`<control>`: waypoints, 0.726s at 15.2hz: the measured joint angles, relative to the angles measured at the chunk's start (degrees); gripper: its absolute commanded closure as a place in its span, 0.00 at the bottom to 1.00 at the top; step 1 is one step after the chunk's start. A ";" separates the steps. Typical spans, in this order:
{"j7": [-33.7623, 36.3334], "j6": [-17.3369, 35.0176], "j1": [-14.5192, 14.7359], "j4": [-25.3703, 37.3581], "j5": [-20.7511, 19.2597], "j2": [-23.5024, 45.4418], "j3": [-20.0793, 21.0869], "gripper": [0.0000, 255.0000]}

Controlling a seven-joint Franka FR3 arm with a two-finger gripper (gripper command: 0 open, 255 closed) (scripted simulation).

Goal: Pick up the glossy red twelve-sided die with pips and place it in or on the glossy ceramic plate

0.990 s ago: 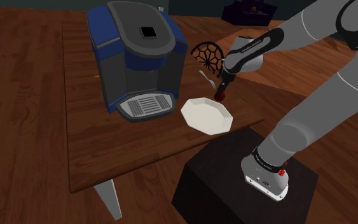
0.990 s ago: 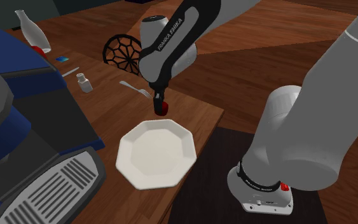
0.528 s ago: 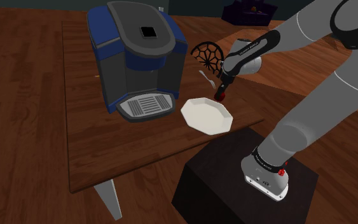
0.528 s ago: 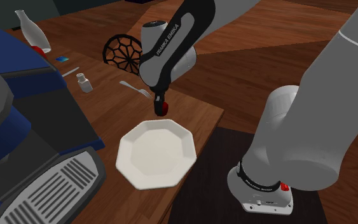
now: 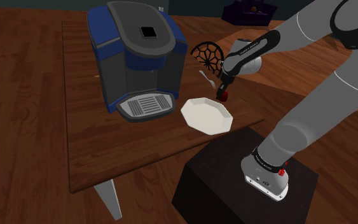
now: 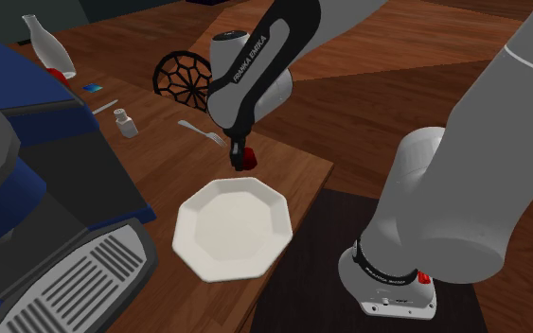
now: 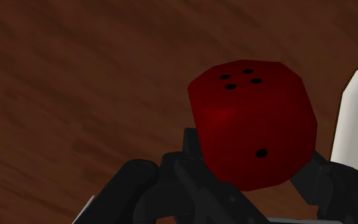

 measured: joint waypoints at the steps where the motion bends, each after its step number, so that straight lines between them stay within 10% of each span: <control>1: 0.00 0.00 0.00 -0.02 0.00 0.01 0.00 1.00; 11: 1.70 -5.43 -0.45 1.07 -2.01 -4.54 0.61 1.00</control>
